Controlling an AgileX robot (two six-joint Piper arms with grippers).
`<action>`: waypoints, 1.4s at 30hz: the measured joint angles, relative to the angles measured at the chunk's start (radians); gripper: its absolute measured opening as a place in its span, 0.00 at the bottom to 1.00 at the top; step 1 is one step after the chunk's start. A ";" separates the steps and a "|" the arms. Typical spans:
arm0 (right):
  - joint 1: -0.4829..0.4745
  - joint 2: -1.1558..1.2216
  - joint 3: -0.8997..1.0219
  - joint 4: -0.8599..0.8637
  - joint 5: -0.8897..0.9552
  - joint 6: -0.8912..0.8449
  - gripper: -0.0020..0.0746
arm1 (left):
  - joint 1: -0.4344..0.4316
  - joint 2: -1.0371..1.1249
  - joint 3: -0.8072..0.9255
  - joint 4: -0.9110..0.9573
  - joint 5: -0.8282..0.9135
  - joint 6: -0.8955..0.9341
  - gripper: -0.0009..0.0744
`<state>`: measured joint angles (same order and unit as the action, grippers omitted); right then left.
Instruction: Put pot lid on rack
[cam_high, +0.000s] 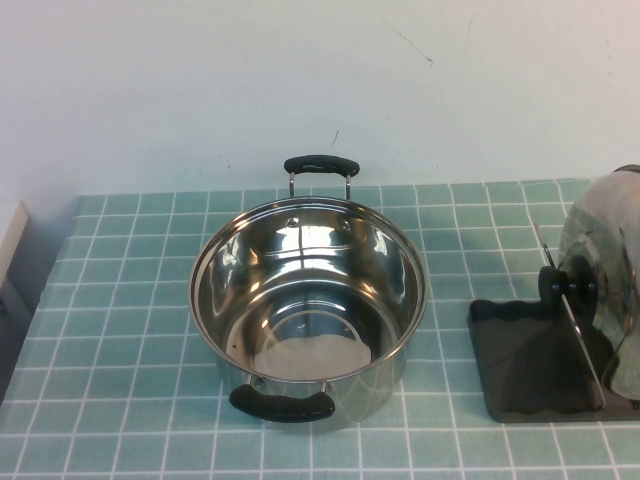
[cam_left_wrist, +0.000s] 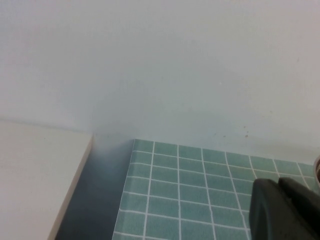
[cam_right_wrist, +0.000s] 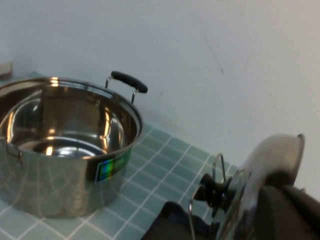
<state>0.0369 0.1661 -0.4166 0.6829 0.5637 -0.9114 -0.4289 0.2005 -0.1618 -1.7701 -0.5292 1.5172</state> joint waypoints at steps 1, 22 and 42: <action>0.000 0.000 0.018 0.000 0.000 0.000 0.02 | 0.000 0.000 0.000 0.000 0.000 0.000 0.01; -0.046 -0.158 0.442 -0.728 -0.485 0.701 0.02 | 0.000 0.000 0.000 0.000 0.000 0.001 0.01; -0.090 -0.180 0.443 -0.743 -0.227 0.911 0.02 | 0.000 0.000 0.000 0.000 0.000 0.004 0.01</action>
<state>-0.0535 -0.0138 0.0264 -0.0600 0.3371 0.0000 -0.4289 0.2005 -0.1618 -1.7701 -0.5292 1.5216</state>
